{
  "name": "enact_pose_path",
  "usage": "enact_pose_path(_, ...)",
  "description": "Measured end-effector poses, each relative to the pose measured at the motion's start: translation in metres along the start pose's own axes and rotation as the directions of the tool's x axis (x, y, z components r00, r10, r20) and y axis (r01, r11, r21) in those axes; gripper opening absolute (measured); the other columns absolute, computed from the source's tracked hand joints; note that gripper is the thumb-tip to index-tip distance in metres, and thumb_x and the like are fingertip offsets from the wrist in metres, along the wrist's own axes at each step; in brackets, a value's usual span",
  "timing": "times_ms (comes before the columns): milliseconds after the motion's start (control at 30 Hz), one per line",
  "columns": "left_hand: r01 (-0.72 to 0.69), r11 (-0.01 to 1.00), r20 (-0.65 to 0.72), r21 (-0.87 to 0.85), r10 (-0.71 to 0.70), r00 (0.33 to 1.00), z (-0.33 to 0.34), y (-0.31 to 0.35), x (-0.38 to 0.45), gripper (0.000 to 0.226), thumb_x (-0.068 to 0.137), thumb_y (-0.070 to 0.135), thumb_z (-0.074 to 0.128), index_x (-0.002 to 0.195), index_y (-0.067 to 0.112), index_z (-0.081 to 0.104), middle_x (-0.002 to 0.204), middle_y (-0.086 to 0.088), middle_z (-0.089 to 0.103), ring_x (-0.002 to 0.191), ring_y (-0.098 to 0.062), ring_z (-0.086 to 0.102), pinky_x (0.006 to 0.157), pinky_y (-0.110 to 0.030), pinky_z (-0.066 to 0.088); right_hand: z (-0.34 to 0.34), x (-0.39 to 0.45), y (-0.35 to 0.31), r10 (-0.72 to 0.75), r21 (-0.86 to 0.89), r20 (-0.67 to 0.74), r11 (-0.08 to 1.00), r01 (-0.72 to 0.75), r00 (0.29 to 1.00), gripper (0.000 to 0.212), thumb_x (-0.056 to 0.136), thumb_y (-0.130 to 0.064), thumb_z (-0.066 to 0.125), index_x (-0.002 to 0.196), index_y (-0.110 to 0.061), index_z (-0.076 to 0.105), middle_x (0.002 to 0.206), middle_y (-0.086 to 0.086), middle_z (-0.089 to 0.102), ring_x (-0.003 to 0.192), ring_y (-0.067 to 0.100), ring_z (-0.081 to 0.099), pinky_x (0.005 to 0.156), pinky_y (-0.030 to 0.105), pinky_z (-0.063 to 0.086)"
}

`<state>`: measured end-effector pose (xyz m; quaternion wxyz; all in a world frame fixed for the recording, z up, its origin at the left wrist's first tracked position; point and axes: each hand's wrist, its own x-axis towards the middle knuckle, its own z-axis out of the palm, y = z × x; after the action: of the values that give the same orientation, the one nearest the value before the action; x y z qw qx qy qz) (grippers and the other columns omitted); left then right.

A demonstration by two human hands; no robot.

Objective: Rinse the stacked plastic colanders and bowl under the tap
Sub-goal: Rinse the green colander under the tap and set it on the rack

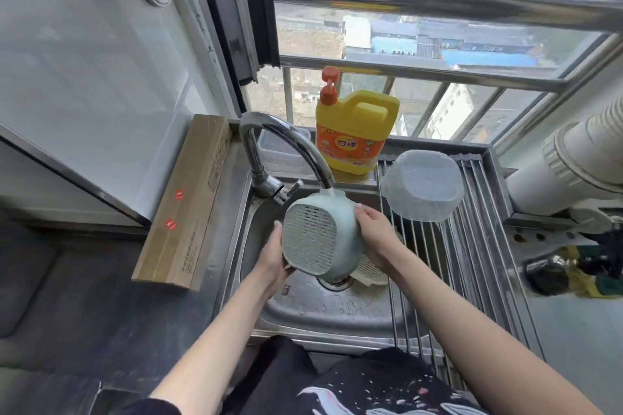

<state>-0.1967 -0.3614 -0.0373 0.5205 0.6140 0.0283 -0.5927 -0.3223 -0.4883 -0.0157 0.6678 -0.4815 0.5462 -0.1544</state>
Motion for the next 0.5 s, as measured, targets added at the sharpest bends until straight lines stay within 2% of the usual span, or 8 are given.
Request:
enact_pose_path(33, -0.007, 1.0, -0.001, 0.028, 0.007, 1.0, -0.001, 0.005, 0.0, 0.069, 0.097, 0.058, 0.014, 0.122, 0.012, 0.058, 0.122, -0.016, 0.062, 0.103, -0.026, 0.06, 0.079, -0.033, 0.051, -0.001, 0.003, 0.002, 0.067, 0.094, 0.008, 0.993, -0.068, 0.998, 0.027, 0.101, -0.019, 0.042, 0.105, -0.006, 0.065, 0.115, 0.018, 0.066, 0.104, 0.028, 0.06, 0.099, 0.044, 0.044)
enact_pose_path(100, -0.009, 0.992, -0.061, 0.13, 0.017, 0.998, -0.006, 0.015, -0.004, 0.063, 0.096, 0.059, 0.021, 0.118, 0.013, 0.059, 0.111, -0.014, 0.066, 0.092, -0.024, 0.063, 0.072, -0.033, 0.052, -0.005, 0.007, 0.001, 0.158, 0.251, 0.027, 0.955, -0.16, 0.987, 0.026, 0.099, -0.012, 0.046, 0.113, 0.003, 0.061, 0.115, 0.021, 0.064, 0.103, 0.033, 0.061, 0.1, 0.048, 0.046)
enact_pose_path(200, 0.037, 0.987, -0.128, 0.159, -0.016, 0.992, -0.02, 0.019, 0.0, 0.062, 0.093, 0.061, 0.032, 0.126, 0.011, 0.053, 0.113, -0.015, 0.061, 0.095, -0.025, 0.06, 0.08, -0.037, 0.051, -0.011, 0.013, -0.005, 0.246, 0.351, 0.07, 0.901, -0.255, 0.967, 0.022, 0.095, -0.004, 0.049, 0.114, 0.004, 0.057, 0.114, 0.022, 0.063, 0.091, 0.031, 0.064, 0.082, 0.045, 0.055)
enact_pose_path(267, 0.087, 0.994, -0.014, 0.071, -0.086, 0.996, -0.021, 0.024, 0.0, 0.068, 0.091, 0.063, 0.035, 0.124, 0.006, 0.056, 0.117, -0.018, 0.061, 0.103, -0.028, 0.06, 0.089, -0.041, 0.05, -0.01, 0.015, -0.007, 0.321, 0.335, 0.101, 0.88, -0.336, 0.942, 0.02, 0.094, -0.007, 0.053, 0.112, 0.002, 0.058, 0.112, 0.021, 0.067, 0.089, 0.031, 0.068, 0.071, 0.043, 0.059)
enact_pose_path(300, 0.091, 0.996, 0.068, -0.024, -0.09, 0.994, -0.018, 0.025, 0.001, 0.068, 0.092, 0.062, 0.034, 0.122, 0.005, 0.06, 0.12, -0.019, 0.062, 0.108, -0.031, 0.06, 0.096, -0.043, 0.047, -0.008, 0.014, -0.008, 0.35, 0.323, 0.122, 0.871, -0.371, 0.929, 0.017, 0.096, -0.009, 0.053, 0.106, 0.002, 0.059, 0.102, 0.019, 0.071, 0.081, 0.029, 0.07, 0.062, 0.04, 0.06)
enact_pose_path(367, 0.075, 0.972, 0.139, -0.223, -0.044, 0.989, -0.005, 0.03, -0.002, 0.059, 0.098, 0.053, 0.031, 0.115, 0.007, 0.065, 0.117, -0.018, 0.067, 0.11, -0.031, 0.06, 0.102, -0.044, 0.042, -0.001, 0.012, -0.01, 0.392, 0.349, 0.124, 0.843, -0.41, 0.912, 0.023, 0.1, -0.016, 0.047, 0.091, 0.001, 0.06, 0.077, 0.014, 0.073, 0.061, 0.025, 0.071, 0.048, 0.036, 0.058)
enact_pose_path(433, 0.046, 0.933, 0.104, -0.358, -0.009, 0.995, 0.01, 0.034, -0.002, 0.052, 0.101, 0.045, 0.029, 0.117, 0.008, 0.063, 0.105, -0.015, 0.071, 0.104, -0.029, 0.061, 0.098, -0.044, 0.045, 0.005, 0.012, -0.012, 0.384, 0.411, 0.112, 0.822, -0.395, 0.916, 0.032, 0.103, -0.022, 0.04, 0.093, 0.0, 0.062, 0.079, 0.016, 0.073, 0.067, 0.027, 0.072, 0.056, 0.041, 0.06)
enact_pose_path(500, 0.029, 0.92, 0.046, -0.39, -0.012, 0.999, 0.022, 0.038, -0.001, 0.05, 0.102, 0.041, 0.027, 0.124, 0.008, 0.058, 0.096, -0.015, 0.07, 0.095, -0.029, 0.063, 0.089, -0.044, 0.049, 0.006, 0.014, -0.01, 0.37, 0.485, 0.085, 0.796, -0.363, 0.925, 0.041, 0.104, -0.029, 0.032, 0.108, 0.0, 0.061, 0.103, 0.018, 0.07, 0.094, 0.032, 0.068, 0.081, 0.045, 0.057)
